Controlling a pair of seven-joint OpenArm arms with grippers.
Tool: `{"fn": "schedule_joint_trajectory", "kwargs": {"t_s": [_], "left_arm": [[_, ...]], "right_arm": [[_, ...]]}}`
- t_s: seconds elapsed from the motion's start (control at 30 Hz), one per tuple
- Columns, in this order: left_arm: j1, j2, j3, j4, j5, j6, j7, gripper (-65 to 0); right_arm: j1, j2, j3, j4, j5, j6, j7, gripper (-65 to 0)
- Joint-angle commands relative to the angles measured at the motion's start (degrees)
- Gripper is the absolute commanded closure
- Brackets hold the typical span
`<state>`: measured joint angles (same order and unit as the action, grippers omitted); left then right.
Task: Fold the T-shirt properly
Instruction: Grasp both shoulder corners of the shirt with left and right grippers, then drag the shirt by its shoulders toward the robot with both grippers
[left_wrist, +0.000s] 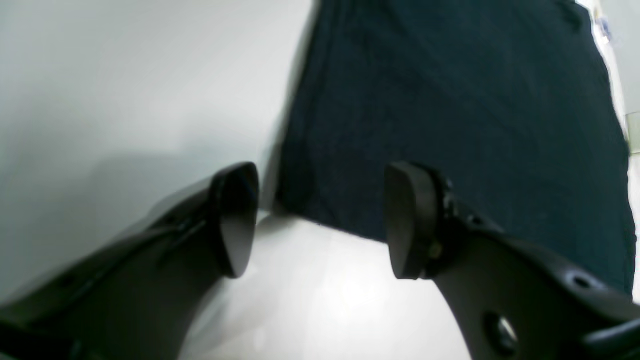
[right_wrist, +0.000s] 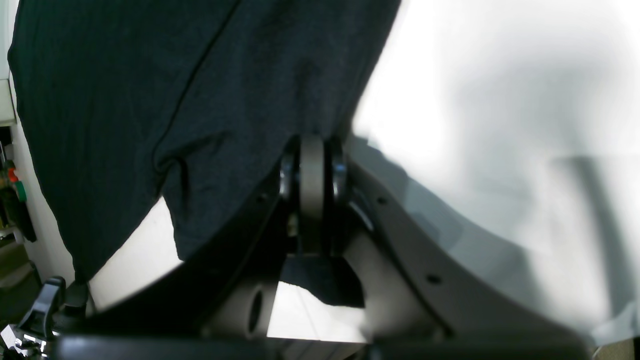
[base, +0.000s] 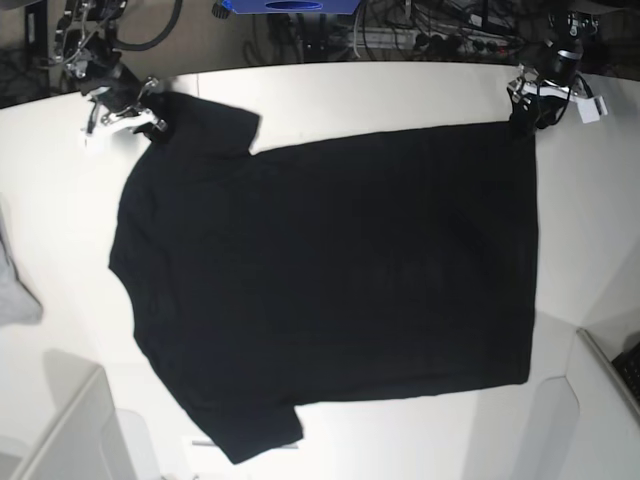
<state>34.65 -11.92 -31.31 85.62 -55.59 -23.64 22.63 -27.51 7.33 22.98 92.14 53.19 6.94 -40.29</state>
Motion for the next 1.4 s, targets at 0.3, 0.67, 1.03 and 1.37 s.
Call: {"fn": "schedule_joint_trajectory", "kwargs": {"t_s": [0.3, 0.67, 1.03, 1.37], "left_arm": [[-5.2, 2.5, -3.0, -4.3, 1.0, 0.4, 11.1, -37.4], [-6.2, 2.4, -2.8, -4.3, 1.0, 0.6, 11.0, -19.4], [-5.3, 2.0, -2.8, -3.7, 1.0, 0.6, 11.0, 0.0], [-0.4, 0.9, -3.2, 4.4, 1.1, 0.6, 10.8, 0.0]], "right_arm": [[-1.2, 0.3, 0.0, -0.2, -2.5, -1.6, -2.5, 0.0], [-1.2, 0.4, 0.0, -0.2, -2.5, -1.6, -2.5, 0.0], [-1.4, 0.1, 2.2, 1.6, -2.5, -1.6, -2.1, 0.0], [-5.9, -0.2, 4.4, 9.2, -2.5, -1.6, -2.4, 0.0]]}}
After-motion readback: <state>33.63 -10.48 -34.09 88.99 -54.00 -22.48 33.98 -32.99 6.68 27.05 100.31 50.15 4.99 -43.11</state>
